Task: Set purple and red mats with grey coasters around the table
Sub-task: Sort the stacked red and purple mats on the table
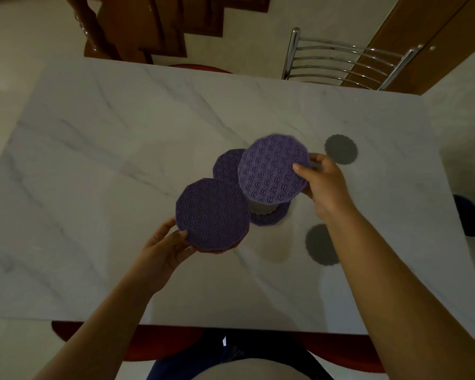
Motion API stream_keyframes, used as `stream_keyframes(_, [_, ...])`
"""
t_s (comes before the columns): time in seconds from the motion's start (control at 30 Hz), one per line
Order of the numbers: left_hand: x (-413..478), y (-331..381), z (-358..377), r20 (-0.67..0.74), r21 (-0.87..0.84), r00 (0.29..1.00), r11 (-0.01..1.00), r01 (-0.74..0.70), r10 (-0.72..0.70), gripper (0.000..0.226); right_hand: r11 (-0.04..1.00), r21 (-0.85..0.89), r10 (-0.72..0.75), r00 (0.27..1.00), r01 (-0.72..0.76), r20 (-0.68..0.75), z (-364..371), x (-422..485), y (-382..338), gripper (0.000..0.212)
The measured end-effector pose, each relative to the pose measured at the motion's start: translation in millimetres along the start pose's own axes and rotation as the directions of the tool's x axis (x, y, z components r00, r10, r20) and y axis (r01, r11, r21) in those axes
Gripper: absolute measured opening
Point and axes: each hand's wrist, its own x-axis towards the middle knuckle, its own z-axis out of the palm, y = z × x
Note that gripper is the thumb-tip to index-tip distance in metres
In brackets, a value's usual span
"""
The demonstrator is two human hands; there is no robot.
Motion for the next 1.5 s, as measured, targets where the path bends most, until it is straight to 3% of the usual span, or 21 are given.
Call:
stream_keyframes(0.07, [2,-1,3,0.005,0.004,1.000,1.000,0.008,-0.008,0.033,0.982,0.183,0.031,0.998,-0.042,0.060,-5,-12,-11,0.018])
stream_keyframes(0.17, [2,-6,11,0.022,0.001,1.000,1.000,0.020,-0.020,0.031,0.971,0.212,0.074,0.983,-0.109,0.170,-4,-31,-8,0.021])
stream_keyframes(0.3, [0,-10,21,0.074,0.004,0.997,1.000,0.029,-0.029,0.031,0.986,0.073,0.127,0.965,-0.147,0.228,11,-53,17,0.022])
stream_keyframes(0.5, [-6,-17,29,0.126,0.015,0.990,0.998,0.057,-0.058,0.031,0.957,-0.284,-0.043,0.996,0.062,0.072,11,-63,46,0.033])
stream_keyframes(0.63, [-9,-20,31,0.124,0.019,0.990,0.998,0.065,-0.067,0.033,0.945,-0.324,-0.008,0.992,0.050,0.128,11,-69,51,0.042])
stream_keyframes(0.8, [-10,-23,29,0.124,-0.018,0.990,0.997,0.072,-0.069,0.033,0.878,-0.436,-0.134,0.976,0.197,0.171,14,-76,54,0.044])
stream_keyframes(0.9, [-12,-20,27,0.126,0.047,0.989,0.997,0.068,-0.074,0.041,0.851,-0.466,-0.177,0.968,0.241,0.177,17,-78,55,0.043])
stream_keyframes(1.2, [-13,-14,31,0.030,0.177,0.999,0.984,-0.017,0.011,0.036,0.761,-0.573,-0.206,0.950,0.306,0.233,28,-77,58,0.057])
stream_keyframes(1.4, [-13,-10,23,-0.005,0.161,0.999,0.986,-0.036,0.037,0.036,0.800,-0.525,-0.151,0.945,0.289,0.290,30,-59,65,0.043])
stream_keyframes(1.5, [-12,-7,18,-0.031,0.151,0.998,0.988,-0.042,0.047,0.030,0.766,-0.602,-0.142,0.972,0.227,0.186,24,-26,71,0.032])
